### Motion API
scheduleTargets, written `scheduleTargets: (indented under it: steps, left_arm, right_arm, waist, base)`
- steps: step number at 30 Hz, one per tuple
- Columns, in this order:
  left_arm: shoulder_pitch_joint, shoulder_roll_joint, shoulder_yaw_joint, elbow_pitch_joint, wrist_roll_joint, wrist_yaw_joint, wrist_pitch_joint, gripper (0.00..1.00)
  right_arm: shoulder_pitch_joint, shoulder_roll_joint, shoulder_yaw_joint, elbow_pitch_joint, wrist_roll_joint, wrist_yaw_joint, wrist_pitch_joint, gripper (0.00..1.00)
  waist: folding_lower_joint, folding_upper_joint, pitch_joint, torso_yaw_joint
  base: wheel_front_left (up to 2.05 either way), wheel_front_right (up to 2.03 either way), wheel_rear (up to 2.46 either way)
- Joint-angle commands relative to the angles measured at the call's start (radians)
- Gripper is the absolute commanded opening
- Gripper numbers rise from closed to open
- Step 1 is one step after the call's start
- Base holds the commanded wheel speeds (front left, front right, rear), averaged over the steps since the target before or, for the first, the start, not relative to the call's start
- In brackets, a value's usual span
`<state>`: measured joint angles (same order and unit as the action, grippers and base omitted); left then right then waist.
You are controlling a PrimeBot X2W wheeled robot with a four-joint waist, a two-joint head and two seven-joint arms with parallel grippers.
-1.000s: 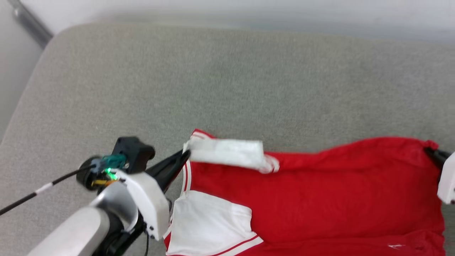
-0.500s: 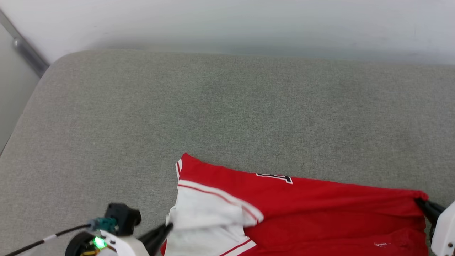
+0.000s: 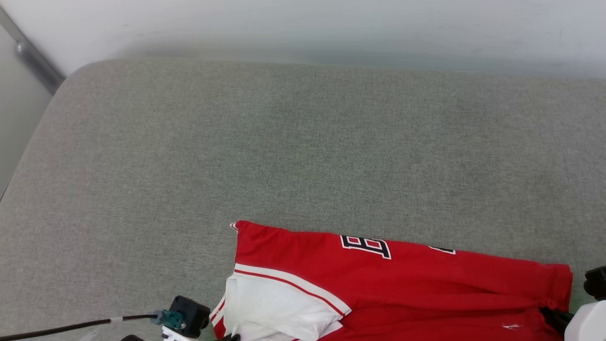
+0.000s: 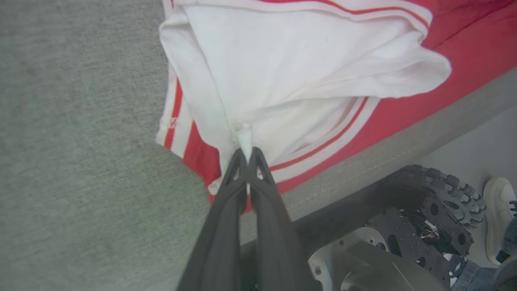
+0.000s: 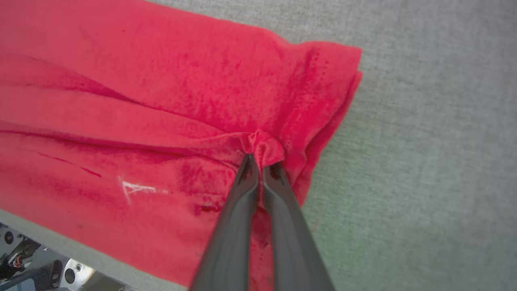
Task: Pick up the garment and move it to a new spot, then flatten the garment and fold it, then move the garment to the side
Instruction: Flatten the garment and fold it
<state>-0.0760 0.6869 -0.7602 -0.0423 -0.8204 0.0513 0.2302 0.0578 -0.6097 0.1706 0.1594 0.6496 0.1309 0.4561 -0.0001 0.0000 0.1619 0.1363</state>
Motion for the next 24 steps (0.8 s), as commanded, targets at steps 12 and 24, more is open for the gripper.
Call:
scheduleTargets:
  steps: [12, 24]
  left_arm:
    - [-0.027, -0.09, -0.026, 0.135, 0.008, -0.05, -0.074, 1.0]
    - [-0.026, -0.1, 0.105, 0.069, 0.04, 0.018, -0.337, 1.0]
  right_arm:
    - [-0.028, -0.035, 0.099, 0.083, 0.037, -0.001, 0.001, 1.0]
    - [-0.059, 0.009, -0.067, -0.068, 0.088, 0.0, 0.015, 1.0]
  waist:
    - [0.0001, 0.0, -0.055, 0.001]
    - [0.0001, 0.0, -0.096, 0.002]
  base:
    - [0.0, 0.0, 0.0]
    - [0.0, 0.0, 0.0]
